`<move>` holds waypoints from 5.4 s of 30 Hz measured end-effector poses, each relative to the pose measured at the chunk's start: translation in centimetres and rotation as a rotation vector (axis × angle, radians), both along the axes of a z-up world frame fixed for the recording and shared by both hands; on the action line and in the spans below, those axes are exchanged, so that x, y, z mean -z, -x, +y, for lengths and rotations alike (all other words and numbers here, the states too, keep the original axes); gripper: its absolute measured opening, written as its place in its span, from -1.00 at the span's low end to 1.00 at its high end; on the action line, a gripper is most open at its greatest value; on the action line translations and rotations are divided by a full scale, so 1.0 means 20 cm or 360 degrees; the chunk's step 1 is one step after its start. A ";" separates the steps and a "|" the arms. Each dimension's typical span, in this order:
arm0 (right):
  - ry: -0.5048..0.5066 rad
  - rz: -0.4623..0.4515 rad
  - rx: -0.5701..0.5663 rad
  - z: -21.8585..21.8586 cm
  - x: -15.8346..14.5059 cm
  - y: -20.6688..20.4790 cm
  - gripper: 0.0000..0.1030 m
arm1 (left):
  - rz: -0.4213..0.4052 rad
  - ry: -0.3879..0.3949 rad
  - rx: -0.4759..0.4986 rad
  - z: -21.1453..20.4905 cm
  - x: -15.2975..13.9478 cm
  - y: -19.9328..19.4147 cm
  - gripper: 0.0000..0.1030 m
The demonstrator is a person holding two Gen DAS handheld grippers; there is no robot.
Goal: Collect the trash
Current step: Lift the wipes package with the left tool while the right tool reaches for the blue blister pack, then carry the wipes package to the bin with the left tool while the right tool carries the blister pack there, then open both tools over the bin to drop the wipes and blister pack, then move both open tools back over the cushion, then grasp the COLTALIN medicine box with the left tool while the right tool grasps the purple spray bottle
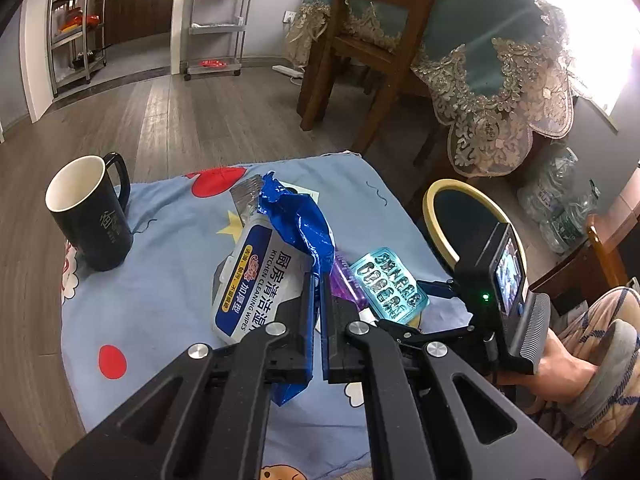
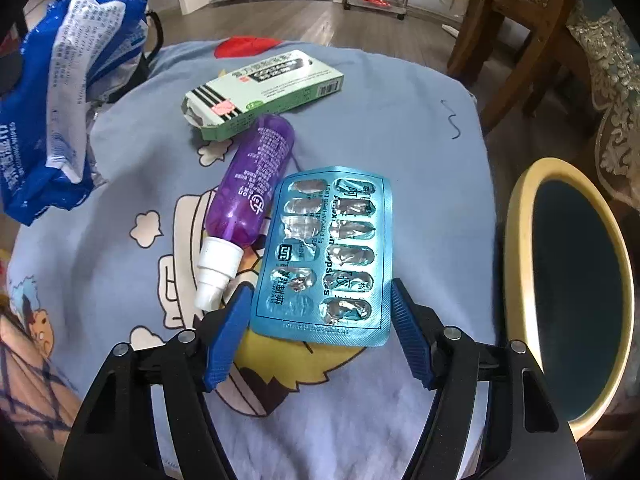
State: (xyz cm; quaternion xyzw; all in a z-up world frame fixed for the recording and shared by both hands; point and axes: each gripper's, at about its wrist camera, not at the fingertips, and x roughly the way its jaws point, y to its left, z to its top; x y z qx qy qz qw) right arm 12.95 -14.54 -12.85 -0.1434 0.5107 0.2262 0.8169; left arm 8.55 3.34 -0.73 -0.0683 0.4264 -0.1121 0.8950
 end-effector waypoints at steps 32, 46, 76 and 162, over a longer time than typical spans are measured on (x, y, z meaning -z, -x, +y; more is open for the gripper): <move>-0.0516 -0.0262 0.0508 -0.77 -0.53 0.04 0.36 | -0.0155 0.0116 0.0199 -0.43 -0.25 -0.11 -0.97; -0.0402 -0.0144 0.0793 -1.02 -0.35 -0.01 0.36 | -0.0091 0.0216 0.0417 -0.83 -0.25 -0.25 -0.97; -0.0732 -0.0259 0.1376 -1.39 -0.49 0.07 0.57 | 0.0108 0.0493 0.0559 -1.19 -0.02 -0.56 -0.97; -0.0395 0.0079 0.0181 0.10 -0.16 -0.10 0.16 | 0.0169 0.0008 -0.0223 0.20 -0.08 -0.40 0.38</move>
